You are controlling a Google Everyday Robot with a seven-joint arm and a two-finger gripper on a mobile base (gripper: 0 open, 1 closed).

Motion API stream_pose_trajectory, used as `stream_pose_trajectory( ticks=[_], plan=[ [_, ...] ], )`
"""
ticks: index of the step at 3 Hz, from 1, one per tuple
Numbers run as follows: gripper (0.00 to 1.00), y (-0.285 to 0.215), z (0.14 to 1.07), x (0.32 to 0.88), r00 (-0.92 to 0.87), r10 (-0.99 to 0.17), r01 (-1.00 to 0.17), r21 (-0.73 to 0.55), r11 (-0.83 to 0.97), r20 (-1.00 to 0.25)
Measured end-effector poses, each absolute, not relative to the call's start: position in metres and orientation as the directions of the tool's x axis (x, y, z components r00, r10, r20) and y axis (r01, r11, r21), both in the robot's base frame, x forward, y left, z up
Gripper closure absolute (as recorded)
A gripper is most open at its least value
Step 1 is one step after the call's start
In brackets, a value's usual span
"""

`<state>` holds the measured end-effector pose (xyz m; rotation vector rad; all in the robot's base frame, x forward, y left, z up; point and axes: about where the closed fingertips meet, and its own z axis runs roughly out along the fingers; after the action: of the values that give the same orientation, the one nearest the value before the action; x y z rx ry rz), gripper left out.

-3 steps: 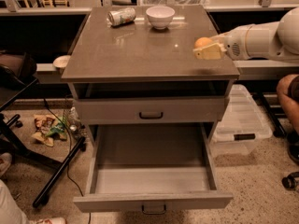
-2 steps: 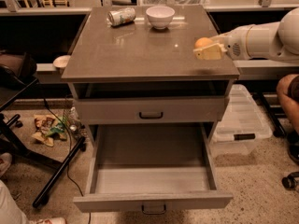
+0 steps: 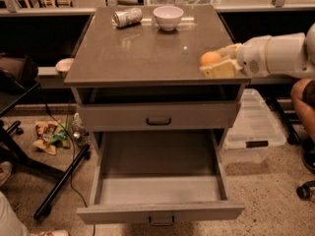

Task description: Place orange into middle drawer

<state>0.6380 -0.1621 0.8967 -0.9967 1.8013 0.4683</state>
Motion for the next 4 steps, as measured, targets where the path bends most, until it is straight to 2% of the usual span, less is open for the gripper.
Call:
stream_pose_trajectory(
  ticks=[2, 3, 4],
  plan=[
    [1.00, -0.130, 0.848, 0.551, -0.188, -0.513, -0.836, -0.138, 0.531, -0.837],
    [1.00, -0.111, 0.799, 0.524, -0.260, -0.541, -0.870, -0.049, 0.491, -0.800],
    [1.00, -0.111, 0.799, 0.524, -0.260, -0.541, -0.870, -0.049, 0.491, -0.800]
  ],
)
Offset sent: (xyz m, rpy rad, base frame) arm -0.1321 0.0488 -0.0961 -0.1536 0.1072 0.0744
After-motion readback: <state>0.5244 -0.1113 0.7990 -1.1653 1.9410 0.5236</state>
